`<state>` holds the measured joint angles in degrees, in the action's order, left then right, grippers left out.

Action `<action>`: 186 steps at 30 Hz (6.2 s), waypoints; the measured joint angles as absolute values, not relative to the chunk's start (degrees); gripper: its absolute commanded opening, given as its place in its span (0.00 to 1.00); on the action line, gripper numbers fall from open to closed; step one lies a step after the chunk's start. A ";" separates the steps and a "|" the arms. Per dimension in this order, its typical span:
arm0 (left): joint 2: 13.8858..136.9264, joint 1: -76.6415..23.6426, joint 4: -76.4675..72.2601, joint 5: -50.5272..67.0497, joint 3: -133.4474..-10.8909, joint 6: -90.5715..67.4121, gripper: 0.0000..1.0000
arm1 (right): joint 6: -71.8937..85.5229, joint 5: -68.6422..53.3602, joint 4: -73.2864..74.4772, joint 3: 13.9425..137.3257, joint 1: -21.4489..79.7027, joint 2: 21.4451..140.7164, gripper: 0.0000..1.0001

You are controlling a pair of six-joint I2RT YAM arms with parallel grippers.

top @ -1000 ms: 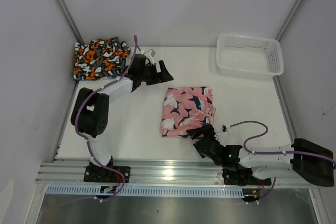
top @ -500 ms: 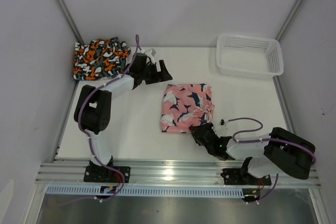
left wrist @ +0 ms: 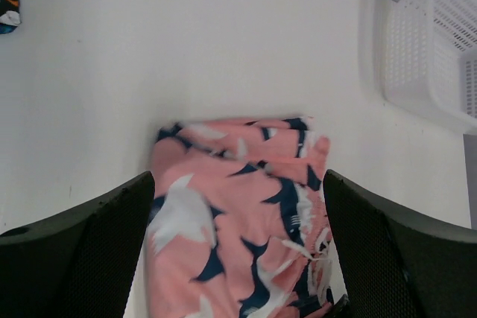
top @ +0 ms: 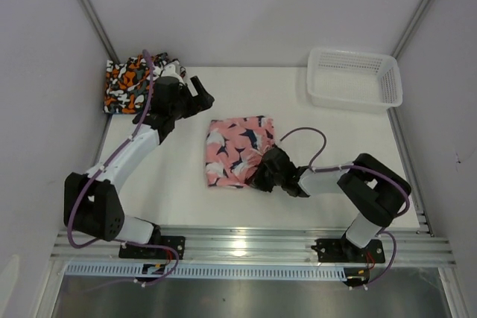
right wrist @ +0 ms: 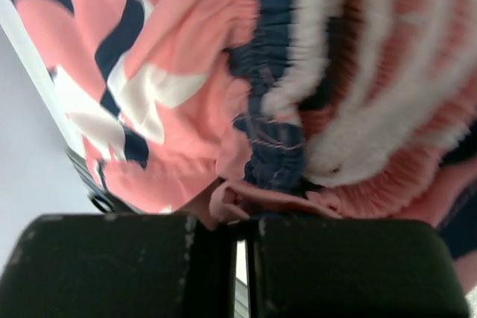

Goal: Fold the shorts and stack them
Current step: Fold the shorts, then neatly place the folded shorts to the corner

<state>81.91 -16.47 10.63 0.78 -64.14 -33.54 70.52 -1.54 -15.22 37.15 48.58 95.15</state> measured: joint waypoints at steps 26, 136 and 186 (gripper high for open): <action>82.67 -23.66 4.82 4.45 -43.38 -32.62 0.96 | 33.21 -10.24 18.17 43.16 24.82 85.89 0.54; 86.26 -28.36 -1.52 14.92 -38.22 -33.69 0.00 | 32.56 -18.61 5.32 36.80 29.98 80.09 0.00; 121.10 8.45 29.78 8.34 -122.02 -29.91 0.00 | 58.52 -3.38 -36.80 138.28 37.45 160.70 0.00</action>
